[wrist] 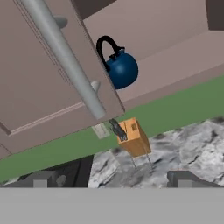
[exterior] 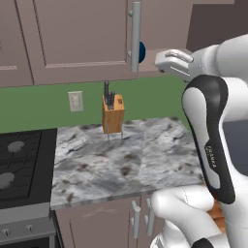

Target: Open the cabinet, pick the kettle from the cabinet, and place it in the sink.

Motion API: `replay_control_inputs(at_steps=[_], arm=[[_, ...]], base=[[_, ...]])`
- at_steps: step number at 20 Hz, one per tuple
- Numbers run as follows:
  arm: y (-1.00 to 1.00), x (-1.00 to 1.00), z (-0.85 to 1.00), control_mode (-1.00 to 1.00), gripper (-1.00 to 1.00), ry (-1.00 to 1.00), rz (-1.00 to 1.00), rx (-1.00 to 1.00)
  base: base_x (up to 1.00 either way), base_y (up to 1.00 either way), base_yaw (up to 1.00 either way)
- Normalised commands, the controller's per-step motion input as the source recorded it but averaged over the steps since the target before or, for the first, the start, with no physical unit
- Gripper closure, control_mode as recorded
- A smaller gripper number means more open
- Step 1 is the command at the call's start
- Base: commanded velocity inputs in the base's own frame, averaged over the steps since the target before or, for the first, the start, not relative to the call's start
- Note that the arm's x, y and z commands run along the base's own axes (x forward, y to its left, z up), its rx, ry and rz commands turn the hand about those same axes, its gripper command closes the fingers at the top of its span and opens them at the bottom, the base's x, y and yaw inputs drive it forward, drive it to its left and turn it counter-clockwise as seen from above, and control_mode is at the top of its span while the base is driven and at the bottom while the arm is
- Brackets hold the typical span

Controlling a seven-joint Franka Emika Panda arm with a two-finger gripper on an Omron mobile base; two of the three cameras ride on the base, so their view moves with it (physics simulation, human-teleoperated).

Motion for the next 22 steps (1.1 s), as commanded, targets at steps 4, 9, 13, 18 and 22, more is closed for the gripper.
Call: replay_control_inputs(at_steps=[4, 9, 13, 18, 22], arm=[[0.24, 0.32, 0.29, -1.00, -1.00, 0.00, 0.03, -0.07], [0.24, 0.41, 0.15, -1.00, -1.00, -0.02, 0.03, -0.07], [0.21, 0.48, 0.03, -1.00, -1.00, -0.08, 0.00, -0.07], [0.11, 0.52, 0.00, -1.00, -1.00, -0.01, 0.00, -0.04], [0.08, 0.54, 0.00, -1.00, -1.00, 0.00, 0.01, -0.02]], base=[[0.00, 0.00, 0.00], [0.00, 0.00, 0.00], [0.00, 0.00, 0.00], [0.00, 0.00, 0.00], [0.00, 0.00, 0.00]])
